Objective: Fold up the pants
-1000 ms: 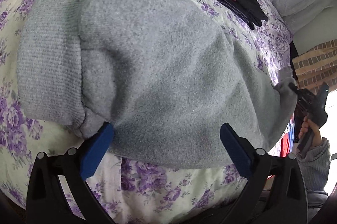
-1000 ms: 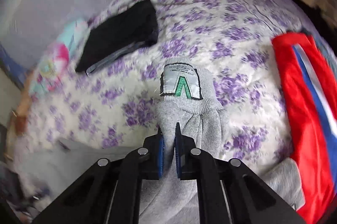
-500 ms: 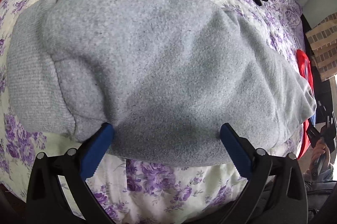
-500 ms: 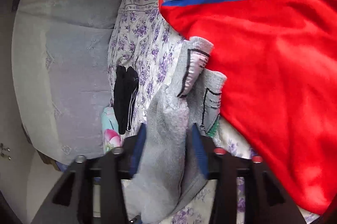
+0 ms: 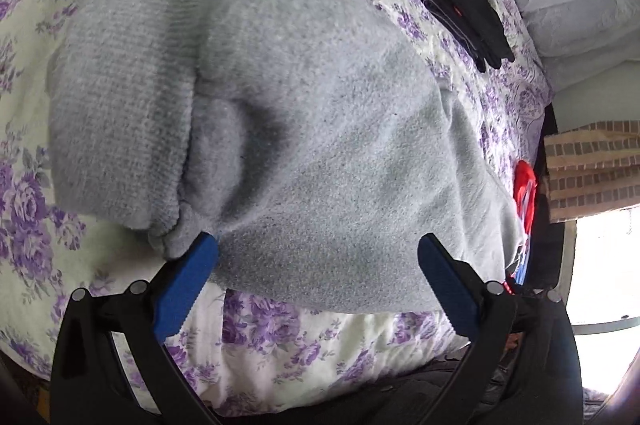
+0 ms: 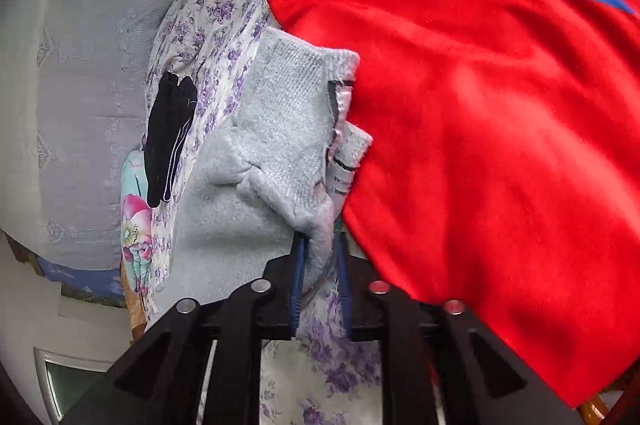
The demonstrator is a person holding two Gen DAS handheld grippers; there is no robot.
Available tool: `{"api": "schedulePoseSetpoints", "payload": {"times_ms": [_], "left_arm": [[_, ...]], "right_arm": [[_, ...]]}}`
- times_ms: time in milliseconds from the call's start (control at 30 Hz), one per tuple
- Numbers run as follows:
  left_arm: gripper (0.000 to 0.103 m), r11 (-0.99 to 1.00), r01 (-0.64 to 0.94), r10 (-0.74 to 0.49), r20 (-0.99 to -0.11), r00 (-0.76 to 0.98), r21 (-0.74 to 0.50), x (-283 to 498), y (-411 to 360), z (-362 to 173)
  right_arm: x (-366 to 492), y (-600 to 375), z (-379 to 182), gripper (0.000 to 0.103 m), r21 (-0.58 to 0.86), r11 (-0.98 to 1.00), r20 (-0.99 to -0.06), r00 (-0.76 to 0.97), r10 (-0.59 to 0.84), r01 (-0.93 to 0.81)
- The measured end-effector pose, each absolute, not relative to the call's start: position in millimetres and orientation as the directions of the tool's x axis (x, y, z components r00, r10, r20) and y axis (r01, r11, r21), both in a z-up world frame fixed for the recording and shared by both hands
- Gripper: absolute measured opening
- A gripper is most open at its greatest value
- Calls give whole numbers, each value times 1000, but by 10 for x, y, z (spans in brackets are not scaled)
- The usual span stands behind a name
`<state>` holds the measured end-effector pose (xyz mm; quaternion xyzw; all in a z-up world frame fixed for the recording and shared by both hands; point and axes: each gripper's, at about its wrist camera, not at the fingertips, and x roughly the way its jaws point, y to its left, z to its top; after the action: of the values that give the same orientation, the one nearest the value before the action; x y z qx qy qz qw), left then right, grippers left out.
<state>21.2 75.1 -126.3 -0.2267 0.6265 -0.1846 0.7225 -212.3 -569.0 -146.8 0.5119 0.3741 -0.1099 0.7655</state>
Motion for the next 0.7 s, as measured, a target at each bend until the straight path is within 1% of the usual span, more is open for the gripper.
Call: {"api": "schedulePoseSetpoints", "payload": {"times_ms": [33,67,133,167,233,300,333,400,433,467,500,533,567,600,633,667,700], "left_arm": [[98,828,-20,-552,-820,150,-561,197,748,-1209],[98,828,2,-554,-818,157,-560,180,712,-1127],[98,823,80,-568,-806,167,-563,132,559,-936],[98,811,123,-585,-794,166,-572,113,462,-851],[98,784,207,-616,-775,139,-586,101,208,-748],[98,763,275,-626,-774,92,-585,102,-69,-750],[98,757,302,-623,-779,71,-579,99,-200,-783],[98,761,347,-593,-805,25,-549,92,-413,-932],[98,780,355,-552,-834,4,-515,90,-474,-1080],[98,815,346,-494,-869,-3,-465,80,-479,-1228],[98,831,326,-471,-882,-20,-451,69,-431,-1379],[98,815,313,-510,-860,-10,-487,59,-357,-1426],[98,795,298,-556,-831,13,-528,51,-267,-1402],[98,789,274,-577,-817,19,-550,50,-192,-1394],[98,786,247,-590,-807,24,-567,41,-122,-1391],[98,782,226,-602,-798,32,-581,21,-58,-1380],[98,781,208,-609,-792,43,-589,-5,-2,-1361]], "right_arm": [[-2156,-5697,-1377,28,683,472,-697,691,191,558],[-2188,-5696,-1228,30,642,520,-713,687,137,563],[-2145,-5608,-883,30,556,648,-713,699,51,520],[-2041,-5526,-747,30,530,709,-703,709,59,466],[-1686,-5204,-556,31,509,804,-682,714,158,307],[-1293,-4761,-501,36,531,836,-666,679,310,138],[-1091,-4512,-497,44,549,834,-650,656,384,56],[-704,-3989,-561,46,584,806,-624,582,521,-97],[-519,-3729,-641,48,610,776,-616,519,592,-161],[-340,-3497,-754,51,623,754,-624,450,639,-206],[-239,-3303,-891,52,618,754,-649,398,649,-222],[-134,-3175,-1095,52,604,768,-689,344,638,-212],[-69,-3116,-1313,51,578,798,-741,300,601,-173],[-38,-3145,-1491,44,576,807,-761,275,588,-131],[-27,-3232,-1513,27,594,798,-751,286,595,-102],[-13,-3286,-1473,25,623,778,-738,269,618,-77],[0,-3323,-1361,27,645,760,-721,268,639,-78]]}}
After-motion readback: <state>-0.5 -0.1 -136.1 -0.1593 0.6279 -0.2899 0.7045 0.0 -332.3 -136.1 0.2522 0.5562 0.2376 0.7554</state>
